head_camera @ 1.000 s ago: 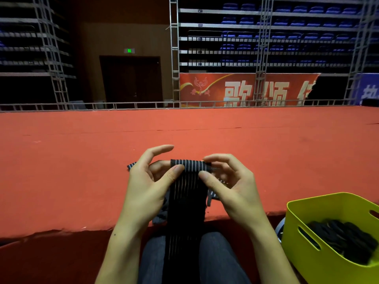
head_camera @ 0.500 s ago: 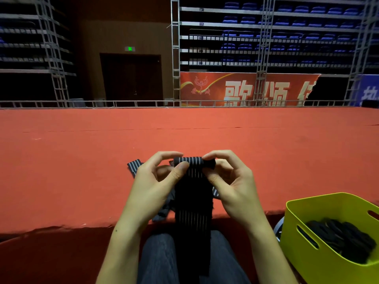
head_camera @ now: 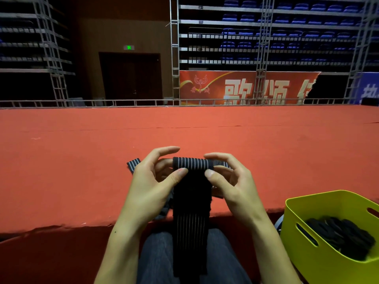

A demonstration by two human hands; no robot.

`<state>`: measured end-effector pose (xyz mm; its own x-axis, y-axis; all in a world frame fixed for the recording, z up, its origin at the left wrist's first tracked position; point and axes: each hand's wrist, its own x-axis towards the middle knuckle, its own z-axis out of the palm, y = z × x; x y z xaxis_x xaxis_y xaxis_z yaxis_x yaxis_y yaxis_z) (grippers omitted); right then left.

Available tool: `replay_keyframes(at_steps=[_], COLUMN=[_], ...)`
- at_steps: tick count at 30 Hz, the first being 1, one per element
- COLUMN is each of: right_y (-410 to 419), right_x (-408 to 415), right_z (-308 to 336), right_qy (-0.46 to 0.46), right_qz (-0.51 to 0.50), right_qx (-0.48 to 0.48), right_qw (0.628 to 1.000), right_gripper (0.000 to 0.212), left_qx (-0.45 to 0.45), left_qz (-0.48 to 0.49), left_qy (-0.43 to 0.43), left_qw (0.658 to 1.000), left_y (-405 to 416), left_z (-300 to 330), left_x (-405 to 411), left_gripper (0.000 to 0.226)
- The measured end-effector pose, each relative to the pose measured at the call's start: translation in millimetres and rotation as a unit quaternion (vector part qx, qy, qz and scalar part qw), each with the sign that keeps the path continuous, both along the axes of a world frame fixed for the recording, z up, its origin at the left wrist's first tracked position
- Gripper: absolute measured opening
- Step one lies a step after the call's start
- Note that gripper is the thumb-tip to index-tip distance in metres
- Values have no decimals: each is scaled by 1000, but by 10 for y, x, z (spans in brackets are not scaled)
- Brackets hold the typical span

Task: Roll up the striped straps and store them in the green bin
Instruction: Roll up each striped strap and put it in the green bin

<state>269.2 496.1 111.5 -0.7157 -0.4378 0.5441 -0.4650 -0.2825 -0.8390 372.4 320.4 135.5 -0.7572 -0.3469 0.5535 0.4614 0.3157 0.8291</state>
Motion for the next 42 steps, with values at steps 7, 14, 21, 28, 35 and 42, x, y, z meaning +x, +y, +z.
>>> replay_keyframes(at_steps=[7, 14, 21, 28, 35, 42], right_y=[13, -23, 14, 12, 24, 10], right_x=[-4, 33, 50, 36, -2, 1], right_z=[-21, -27, -3, 32, 24, 17], right_qy=[16, 12, 4, -8, 26, 22], right_qz=[16, -6, 14, 9, 6, 0], right_qx=[-25, -30, -30, -11, -32, -38], right_qw=[999, 999, 999, 1000, 999, 999], right_gripper=[23, 31, 32, 31, 28, 30], left_qx=[-38, 24, 18, 0, 12, 53], left_qz=[15, 9, -11, -23, -2, 8], left_qy=[-14, -36, 5, -1, -24, -24], left_qw=[999, 999, 1000, 1000, 1000, 998], left_y=[-20, 31, 94, 70, 32, 108], left_z=[-27, -44, 20, 34, 30, 72], left_x=[-8, 0, 90, 65, 37, 47], left_gripper=[41, 38, 36, 48, 43, 37])
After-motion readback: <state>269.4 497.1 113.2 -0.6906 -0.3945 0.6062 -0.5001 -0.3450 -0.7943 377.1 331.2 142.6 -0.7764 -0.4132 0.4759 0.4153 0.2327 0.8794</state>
